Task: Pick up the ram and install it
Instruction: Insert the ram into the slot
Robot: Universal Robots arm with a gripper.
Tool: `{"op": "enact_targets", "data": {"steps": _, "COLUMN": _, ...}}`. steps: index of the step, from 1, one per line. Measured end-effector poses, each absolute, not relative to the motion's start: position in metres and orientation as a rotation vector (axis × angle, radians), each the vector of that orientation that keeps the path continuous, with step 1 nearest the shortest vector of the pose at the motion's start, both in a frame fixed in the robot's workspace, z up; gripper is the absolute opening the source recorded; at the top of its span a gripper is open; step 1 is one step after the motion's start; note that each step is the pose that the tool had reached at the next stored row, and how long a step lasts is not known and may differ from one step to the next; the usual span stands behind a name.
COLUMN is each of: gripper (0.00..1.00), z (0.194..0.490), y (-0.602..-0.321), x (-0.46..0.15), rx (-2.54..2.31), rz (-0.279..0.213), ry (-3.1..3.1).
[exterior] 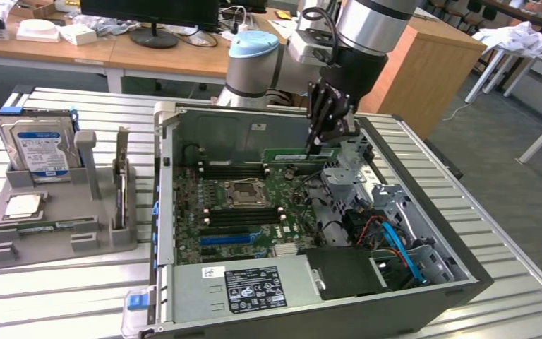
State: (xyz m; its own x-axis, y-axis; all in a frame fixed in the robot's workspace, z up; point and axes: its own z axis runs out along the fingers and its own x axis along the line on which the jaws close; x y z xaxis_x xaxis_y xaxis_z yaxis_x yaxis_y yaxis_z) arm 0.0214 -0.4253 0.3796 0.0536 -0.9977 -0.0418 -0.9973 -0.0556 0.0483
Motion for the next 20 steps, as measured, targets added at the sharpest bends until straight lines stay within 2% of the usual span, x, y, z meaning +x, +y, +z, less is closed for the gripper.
{"op": "enact_targets", "data": {"steps": 20, "gripper": 0.12, "z": 0.3724, "y": -0.4253, "x": 0.0214, "rx": 2.274, "rz": -0.1, "ry": -2.156}}
